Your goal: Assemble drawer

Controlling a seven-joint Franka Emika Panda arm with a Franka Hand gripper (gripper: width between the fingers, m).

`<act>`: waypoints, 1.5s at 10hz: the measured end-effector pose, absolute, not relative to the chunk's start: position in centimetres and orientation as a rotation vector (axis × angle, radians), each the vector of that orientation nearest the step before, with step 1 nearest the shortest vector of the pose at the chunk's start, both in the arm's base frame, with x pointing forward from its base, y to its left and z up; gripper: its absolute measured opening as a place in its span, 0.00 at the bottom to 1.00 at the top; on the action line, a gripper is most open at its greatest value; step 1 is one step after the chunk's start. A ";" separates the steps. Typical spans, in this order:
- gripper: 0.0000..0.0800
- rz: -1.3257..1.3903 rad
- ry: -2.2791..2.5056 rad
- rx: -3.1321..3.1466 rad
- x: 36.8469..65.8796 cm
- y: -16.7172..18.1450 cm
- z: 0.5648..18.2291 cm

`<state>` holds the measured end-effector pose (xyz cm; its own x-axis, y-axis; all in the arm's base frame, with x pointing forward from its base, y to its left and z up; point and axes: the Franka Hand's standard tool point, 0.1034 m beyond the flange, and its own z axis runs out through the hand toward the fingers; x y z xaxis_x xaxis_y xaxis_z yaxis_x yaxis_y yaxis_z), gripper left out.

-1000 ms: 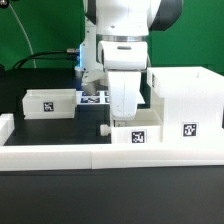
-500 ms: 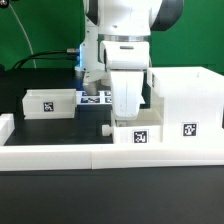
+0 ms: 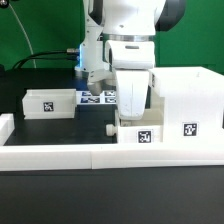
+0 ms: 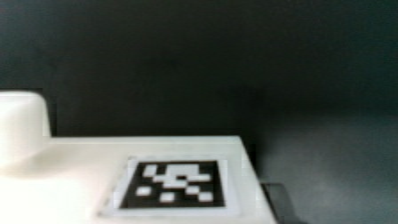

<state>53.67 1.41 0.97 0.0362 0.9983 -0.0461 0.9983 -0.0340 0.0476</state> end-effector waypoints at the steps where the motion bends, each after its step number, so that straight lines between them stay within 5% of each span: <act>1: 0.05 -0.025 2.125 2.216 53.8 1.3 1.1; 4: 0.05 -0.038 2.123 2.218 53.7 1.1 1.0; 7: 0.53 -0.032 2.117 2.219 53.7 0.9 1.6; 8: 0.53 -0.023 2.109 2.219 53.9 0.9 2.3; 9: 0.74 -0.016 2.102 2.217 54.3 0.9 3.3; 12: 0.81 0.016 2.061 2.221 55.1 -0.7 5.6; 15: 0.81 0.022 2.056 2.217 55.3 -2.4 6.1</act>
Offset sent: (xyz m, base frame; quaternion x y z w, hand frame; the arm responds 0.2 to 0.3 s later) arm 0.0000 0.0000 0.0000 0.0000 0.0000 0.0000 1.0000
